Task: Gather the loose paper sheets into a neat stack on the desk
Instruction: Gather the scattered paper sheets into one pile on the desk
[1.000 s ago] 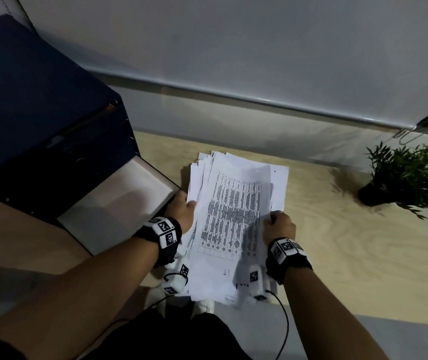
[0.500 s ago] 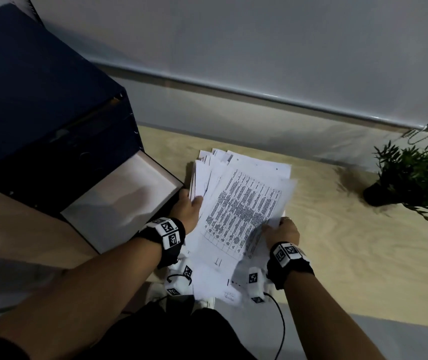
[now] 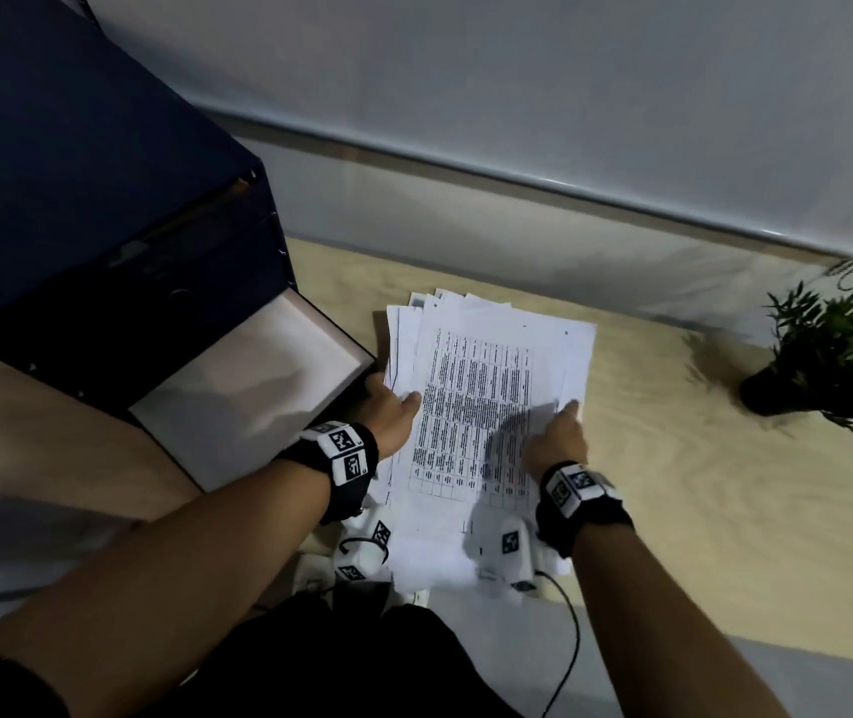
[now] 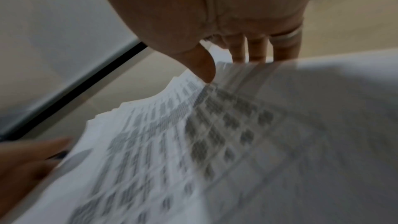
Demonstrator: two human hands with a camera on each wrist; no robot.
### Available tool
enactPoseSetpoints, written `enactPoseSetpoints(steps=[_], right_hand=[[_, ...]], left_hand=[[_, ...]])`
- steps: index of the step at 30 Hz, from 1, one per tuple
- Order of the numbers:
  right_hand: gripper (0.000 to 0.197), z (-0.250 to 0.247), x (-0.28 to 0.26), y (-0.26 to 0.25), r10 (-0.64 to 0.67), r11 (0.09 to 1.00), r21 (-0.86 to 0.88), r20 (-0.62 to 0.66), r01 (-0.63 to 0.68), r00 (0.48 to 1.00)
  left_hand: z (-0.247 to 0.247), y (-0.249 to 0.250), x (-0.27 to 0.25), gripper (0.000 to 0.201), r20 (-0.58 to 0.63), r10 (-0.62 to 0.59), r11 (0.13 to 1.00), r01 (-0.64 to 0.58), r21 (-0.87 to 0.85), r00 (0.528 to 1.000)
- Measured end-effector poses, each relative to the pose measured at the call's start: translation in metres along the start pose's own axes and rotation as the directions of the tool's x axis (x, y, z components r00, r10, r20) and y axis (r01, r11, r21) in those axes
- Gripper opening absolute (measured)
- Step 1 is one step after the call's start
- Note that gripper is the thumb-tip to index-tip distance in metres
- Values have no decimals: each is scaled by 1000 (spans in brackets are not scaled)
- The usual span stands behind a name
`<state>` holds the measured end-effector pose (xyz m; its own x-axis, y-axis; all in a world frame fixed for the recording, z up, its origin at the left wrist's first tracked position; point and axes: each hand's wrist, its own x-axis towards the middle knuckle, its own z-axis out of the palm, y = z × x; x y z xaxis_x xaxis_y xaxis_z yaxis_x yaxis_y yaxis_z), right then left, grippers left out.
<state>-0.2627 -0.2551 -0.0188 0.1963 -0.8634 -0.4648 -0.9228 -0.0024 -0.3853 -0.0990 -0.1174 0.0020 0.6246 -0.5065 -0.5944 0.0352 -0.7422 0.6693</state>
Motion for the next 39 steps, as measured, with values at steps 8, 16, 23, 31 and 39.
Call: enactPoseSetpoints(steps=[8, 16, 23, 31, 39], right_hand=[[75, 33, -23, 16, -60, 992, 119, 58, 53, 997], [106, -42, -16, 2, -122, 798, 583, -92, 153, 988], [14, -121, -59, -56, -338, 346, 803, -375, 485, 863], [36, -98, -76, -61, -391, 362, 765, -394, 532, 832], [52, -114, -84, -80, -337, 353, 715, -504, 603, 795]], left_hand=[[3, -14, 16, 41, -42, 51, 997, -49, 61, 998], [-52, 16, -9, 44, 8, 434, 833, -398, -384, 901], [-94, 76, -35, 41, -130, 703, 568, -662, -488, 699], [-71, 44, -26, 67, -141, 667, 711, -681, -176, 732], [-75, 70, -40, 51, -288, 575, 630, -639, -441, 766]])
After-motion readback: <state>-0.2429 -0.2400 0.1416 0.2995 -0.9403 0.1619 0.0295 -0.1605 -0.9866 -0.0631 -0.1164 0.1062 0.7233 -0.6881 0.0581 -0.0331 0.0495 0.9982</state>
